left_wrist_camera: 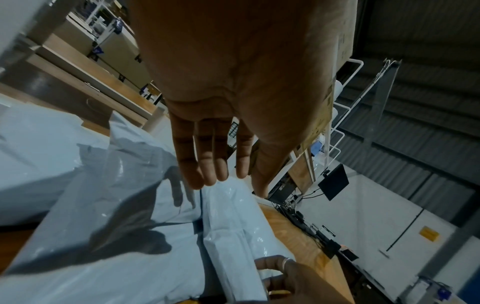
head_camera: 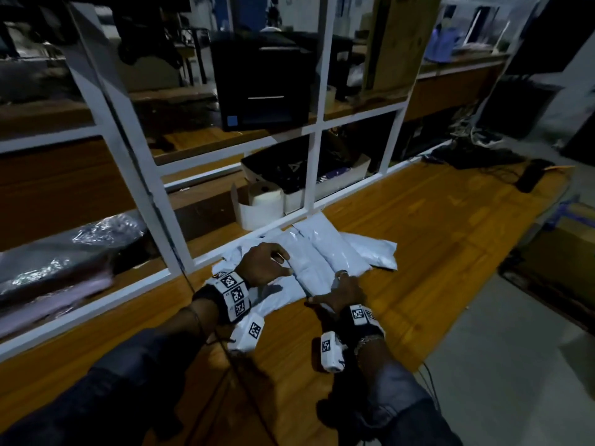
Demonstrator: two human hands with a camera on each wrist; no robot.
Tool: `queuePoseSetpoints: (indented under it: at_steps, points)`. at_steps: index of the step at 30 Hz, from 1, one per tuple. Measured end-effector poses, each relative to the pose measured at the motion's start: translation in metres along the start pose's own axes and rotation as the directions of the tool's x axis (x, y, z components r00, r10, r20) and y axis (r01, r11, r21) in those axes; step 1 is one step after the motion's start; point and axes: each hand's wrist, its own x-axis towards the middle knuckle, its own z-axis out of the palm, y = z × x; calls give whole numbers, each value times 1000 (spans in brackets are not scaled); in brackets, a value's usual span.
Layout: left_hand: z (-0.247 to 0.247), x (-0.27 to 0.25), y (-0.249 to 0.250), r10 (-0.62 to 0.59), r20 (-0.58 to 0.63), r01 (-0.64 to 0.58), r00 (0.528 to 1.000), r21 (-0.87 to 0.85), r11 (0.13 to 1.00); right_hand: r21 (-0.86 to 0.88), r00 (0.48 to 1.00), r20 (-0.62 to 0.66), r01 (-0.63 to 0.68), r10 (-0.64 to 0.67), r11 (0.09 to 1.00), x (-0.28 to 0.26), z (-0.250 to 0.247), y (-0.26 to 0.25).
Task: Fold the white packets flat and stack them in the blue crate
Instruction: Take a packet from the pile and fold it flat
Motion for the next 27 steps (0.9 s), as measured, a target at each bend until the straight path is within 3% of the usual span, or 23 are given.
queuePoseSetpoints:
  at_steps: [4,10,15,18,23,25,27]
  points:
    - [5,0,4,-39,44,36,998,65,997,-180,999,39,-7,14,984,-8,1,-6]
    - [-1,-16,-1,-31,30,30,999,35,999,-26,992,-75,98,-100,995,-24,-10,4]
    - [-12,-56,-17,37,-74,-37,997,7,999,-102,972,-70,218,-225,971,-61,-26,0]
    - [-18,-91,-27,140,-88,-127,986,144,981,-102,950,-63,298,-305,949,-91,-25,-5]
    - [-28,-150,-53,317,-74,-261,946,409,874,64,870,105,478,-483,876,-152,4,-34]
    - [-39,-184,-68,280,-25,-238,960,454,858,151,806,239,519,-541,841,-181,21,-50]
    - [-52,-232,-81,144,41,-147,989,441,885,217,732,364,534,-576,817,-211,40,-66]
